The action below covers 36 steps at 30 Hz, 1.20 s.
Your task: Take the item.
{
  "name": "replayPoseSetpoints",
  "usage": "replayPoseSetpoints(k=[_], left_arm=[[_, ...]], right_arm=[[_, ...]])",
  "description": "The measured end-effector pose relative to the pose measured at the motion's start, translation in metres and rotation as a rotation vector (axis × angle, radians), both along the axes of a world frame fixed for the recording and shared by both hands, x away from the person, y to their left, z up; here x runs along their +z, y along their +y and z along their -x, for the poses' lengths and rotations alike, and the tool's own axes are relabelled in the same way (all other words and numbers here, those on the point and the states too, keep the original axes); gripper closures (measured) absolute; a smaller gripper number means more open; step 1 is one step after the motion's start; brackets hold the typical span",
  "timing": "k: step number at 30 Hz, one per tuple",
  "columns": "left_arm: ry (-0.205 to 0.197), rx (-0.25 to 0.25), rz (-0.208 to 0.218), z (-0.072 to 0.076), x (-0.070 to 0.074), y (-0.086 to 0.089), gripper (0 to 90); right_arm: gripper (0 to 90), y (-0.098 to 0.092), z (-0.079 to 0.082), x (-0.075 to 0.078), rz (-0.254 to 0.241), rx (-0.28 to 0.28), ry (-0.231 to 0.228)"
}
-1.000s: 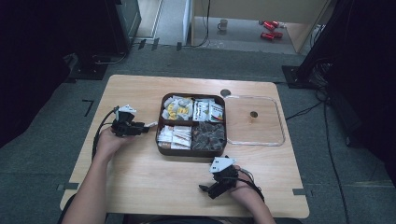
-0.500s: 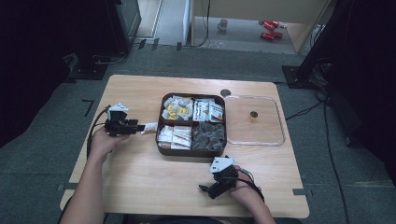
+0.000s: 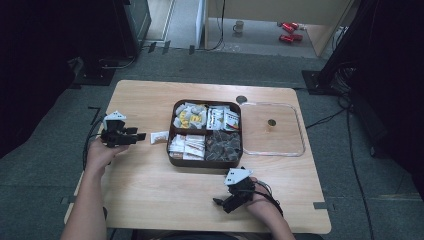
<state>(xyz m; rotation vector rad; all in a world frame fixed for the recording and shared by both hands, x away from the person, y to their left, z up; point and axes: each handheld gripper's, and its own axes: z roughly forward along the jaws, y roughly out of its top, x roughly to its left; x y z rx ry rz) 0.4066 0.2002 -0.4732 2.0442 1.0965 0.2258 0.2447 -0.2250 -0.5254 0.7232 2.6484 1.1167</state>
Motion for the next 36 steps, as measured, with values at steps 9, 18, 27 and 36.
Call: replayPoseSetpoints(k=[9, 18, 27, 36], left_arm=[[-0.006, 0.064, -0.018, 0.0, -0.006, 0.02, 45.4], [0.005, 0.083, -0.054, -0.002, -0.014, 0.025, 44.7], [0.029, 0.11, -0.113, -0.005, -0.028, 0.031, 42.8], [-0.076, 0.079, -0.171, 0.0, -0.035, 0.031, 38.0]], right_arm=[[0.0, 0.0, 0.0, 0.0, 0.0, 0.0, 0.0], [0.0, 0.0, 0.001, 0.0, 0.0, -0.002, 0.0], [0.0, 0.0, 0.001, 0.0, -0.001, -0.003, 0.001], [0.0, 0.0, 0.001, 0.0, 0.0, -0.002, 0.0]])
